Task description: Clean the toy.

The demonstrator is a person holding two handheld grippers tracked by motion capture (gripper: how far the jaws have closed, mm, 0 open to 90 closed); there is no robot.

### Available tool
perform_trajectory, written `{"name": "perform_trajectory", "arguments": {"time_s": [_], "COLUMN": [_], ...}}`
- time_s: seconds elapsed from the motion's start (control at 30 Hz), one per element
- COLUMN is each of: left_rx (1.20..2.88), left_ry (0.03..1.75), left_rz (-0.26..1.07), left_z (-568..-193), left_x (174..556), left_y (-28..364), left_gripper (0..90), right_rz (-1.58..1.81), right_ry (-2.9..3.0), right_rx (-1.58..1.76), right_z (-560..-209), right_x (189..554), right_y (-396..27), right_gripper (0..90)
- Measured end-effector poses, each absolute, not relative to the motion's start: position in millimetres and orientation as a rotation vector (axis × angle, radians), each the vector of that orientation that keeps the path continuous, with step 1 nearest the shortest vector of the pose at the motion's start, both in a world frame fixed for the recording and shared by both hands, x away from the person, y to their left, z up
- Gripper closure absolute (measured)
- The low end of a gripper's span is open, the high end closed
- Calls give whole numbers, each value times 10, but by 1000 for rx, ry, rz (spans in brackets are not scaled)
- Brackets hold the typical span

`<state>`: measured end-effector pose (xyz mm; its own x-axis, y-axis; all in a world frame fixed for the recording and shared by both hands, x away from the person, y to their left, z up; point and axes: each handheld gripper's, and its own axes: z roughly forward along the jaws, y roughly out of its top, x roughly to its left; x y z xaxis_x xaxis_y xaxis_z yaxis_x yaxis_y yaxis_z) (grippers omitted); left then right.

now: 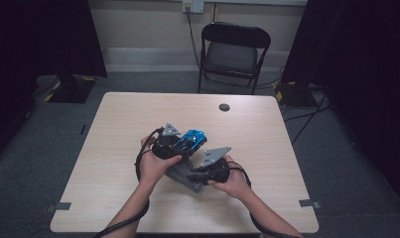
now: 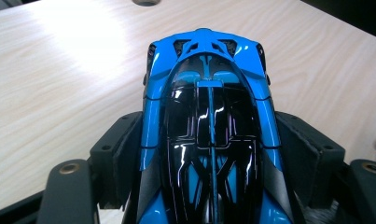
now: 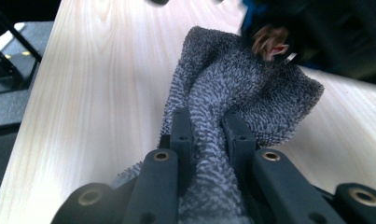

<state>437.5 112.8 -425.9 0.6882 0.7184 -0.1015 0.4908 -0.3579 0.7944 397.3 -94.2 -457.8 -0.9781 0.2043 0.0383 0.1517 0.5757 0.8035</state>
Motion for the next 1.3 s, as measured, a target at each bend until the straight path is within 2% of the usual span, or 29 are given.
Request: {"name": "perform_trajectory", "arguments": {"time_s": [0.2,0.63,0.9,1.07,1.1,1.2,1.23,1.3], "left_rx": [2024,2046,2072,2081,2073,2089,2105,2117], "left_ry": [962,1083,1137,1156,1155,1143,1132,1124], "left_rz": [366,396,395,394,396,400,411,417], "left_z": [-4279,-4573,-4778,-4874,-4901,-4898,-4902,-4902], "left_x": [4399,4453,4494,4512,4513,4514,4513,4511], "left_y": [1288,1674,1757,1778,1787,1789,1783,1783], "left_gripper": [278,278,278,278,278,277,276,276], "right_rz": [1358,1243,1166,1162,1159,1162,1177,1189], "right_ry": [2725,2555,2498,2482,2467,2454,2432,2425], "right_rx": [363,757,922,958,979,998,1031,1041], "right_z": [-4594,-4642,-4786,-4801,-4797,-4792,-4785,-4782], "right_x": [3999,4362,4470,4484,4488,4490,4492,4493], "right_y": [-1089,-1989,-2260,-2288,-2292,-2299,-2313,-2319], "right_gripper": [768,749,709,665,601,558,497,473]}}
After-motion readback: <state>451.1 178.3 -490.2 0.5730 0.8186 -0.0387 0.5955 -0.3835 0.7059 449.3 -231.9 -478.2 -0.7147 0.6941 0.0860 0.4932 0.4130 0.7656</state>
